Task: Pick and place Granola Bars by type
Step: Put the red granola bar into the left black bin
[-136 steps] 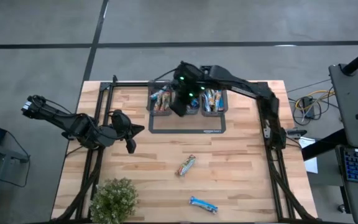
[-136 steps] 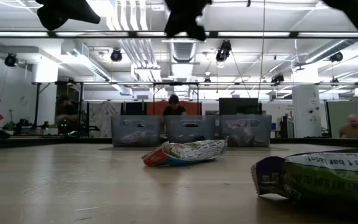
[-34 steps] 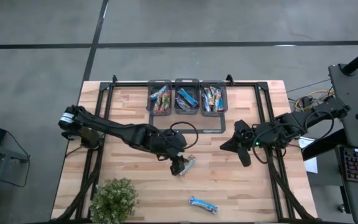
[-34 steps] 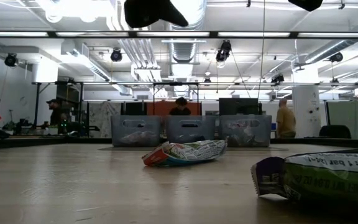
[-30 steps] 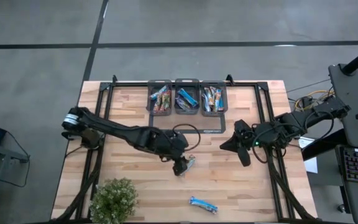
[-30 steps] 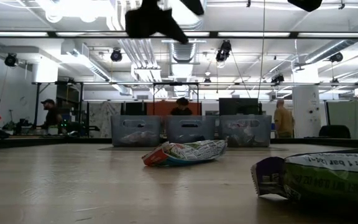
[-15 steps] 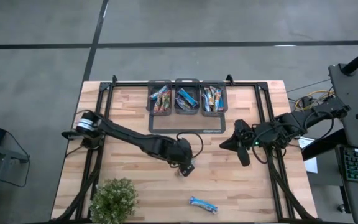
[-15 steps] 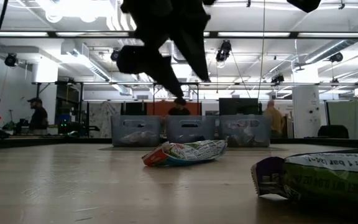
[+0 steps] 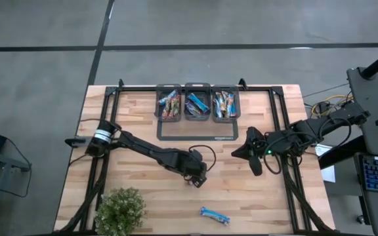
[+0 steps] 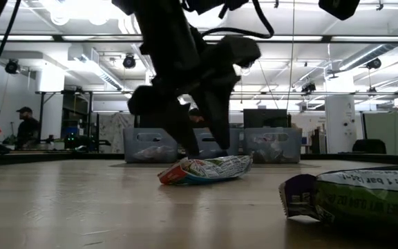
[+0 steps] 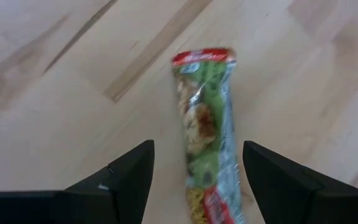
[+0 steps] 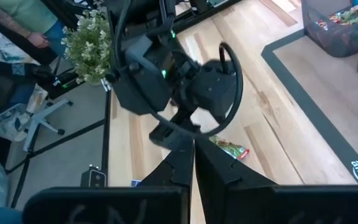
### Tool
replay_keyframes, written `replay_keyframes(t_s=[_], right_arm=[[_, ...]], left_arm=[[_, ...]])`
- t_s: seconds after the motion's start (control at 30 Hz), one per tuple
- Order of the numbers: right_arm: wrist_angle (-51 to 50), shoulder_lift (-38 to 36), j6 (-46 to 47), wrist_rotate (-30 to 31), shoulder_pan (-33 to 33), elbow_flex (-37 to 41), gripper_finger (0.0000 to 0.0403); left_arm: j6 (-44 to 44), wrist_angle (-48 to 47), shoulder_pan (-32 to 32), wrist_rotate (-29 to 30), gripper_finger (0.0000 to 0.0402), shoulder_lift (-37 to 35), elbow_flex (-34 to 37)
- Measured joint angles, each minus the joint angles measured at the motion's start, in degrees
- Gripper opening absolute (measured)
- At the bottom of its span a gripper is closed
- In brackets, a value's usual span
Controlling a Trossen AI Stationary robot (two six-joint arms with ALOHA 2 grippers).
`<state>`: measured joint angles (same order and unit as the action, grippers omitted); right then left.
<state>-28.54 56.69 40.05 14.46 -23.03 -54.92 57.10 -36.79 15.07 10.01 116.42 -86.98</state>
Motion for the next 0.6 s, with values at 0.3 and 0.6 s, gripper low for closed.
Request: replay_keyframes(t_s=[0.3,0.6], right_arm=[[0.2,0.0,0.0,0.7,0.0,0.2,0.0008],[0.3,0.0,0.1,1.7,0.0,0.3,0.0008]], left_arm=[[-3.5,3.9,0.0,-0.5,0.0229,3.2,-0.1],[-5.5,3.8,0.0,-1.0,0.0229,3.8,0.1]])
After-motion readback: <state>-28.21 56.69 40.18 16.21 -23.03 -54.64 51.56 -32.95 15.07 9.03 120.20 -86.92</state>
